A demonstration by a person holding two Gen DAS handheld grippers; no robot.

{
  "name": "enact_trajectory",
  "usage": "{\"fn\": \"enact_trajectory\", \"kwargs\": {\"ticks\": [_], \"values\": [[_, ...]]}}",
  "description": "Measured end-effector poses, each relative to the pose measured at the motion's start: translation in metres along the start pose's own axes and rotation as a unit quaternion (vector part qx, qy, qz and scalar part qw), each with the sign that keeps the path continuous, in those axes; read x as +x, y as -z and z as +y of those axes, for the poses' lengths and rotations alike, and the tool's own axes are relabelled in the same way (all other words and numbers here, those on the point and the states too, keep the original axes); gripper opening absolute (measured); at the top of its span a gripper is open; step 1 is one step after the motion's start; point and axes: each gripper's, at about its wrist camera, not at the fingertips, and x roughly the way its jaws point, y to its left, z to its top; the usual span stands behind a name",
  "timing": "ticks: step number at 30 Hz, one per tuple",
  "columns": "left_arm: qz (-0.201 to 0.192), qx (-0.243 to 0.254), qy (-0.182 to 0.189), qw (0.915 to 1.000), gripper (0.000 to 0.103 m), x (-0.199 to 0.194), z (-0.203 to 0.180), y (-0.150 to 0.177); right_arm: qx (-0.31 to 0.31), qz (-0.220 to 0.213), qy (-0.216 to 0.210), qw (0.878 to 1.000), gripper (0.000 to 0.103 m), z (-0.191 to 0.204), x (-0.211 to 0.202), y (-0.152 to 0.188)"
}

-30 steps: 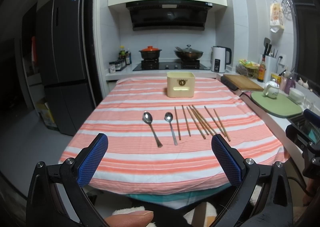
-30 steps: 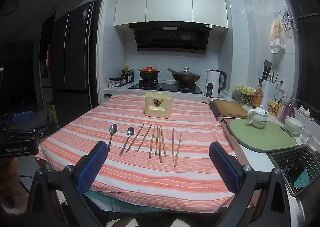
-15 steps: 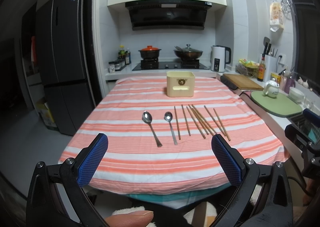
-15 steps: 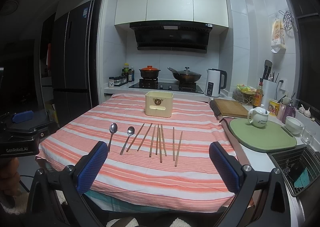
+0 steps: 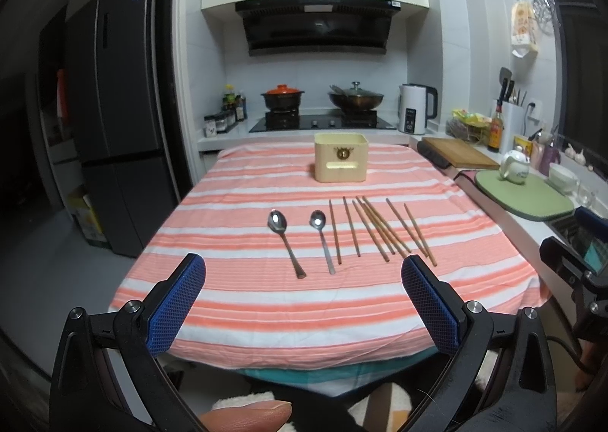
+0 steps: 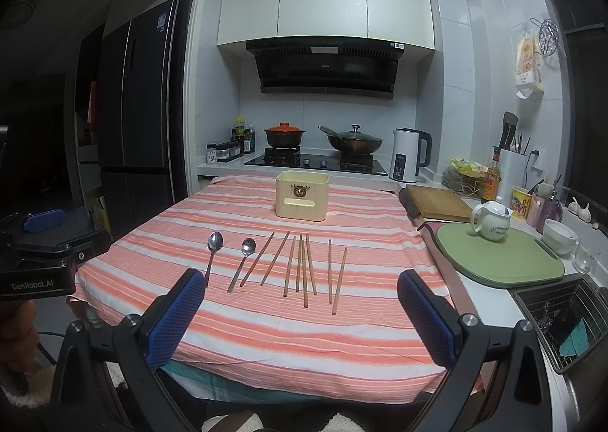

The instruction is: Organize utensils

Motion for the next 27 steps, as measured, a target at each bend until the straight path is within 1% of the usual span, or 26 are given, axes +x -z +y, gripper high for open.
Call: {"fn": "enact_trajectory", "kwargs": {"ticks": [27], "values": [[0.003, 0.004, 0.001, 1.0, 0.103, 0.0039, 0.0007, -0.0009, 0.0, 0.004, 0.001, 1.0, 0.103, 0.0, 0.0039, 0.002]]}}
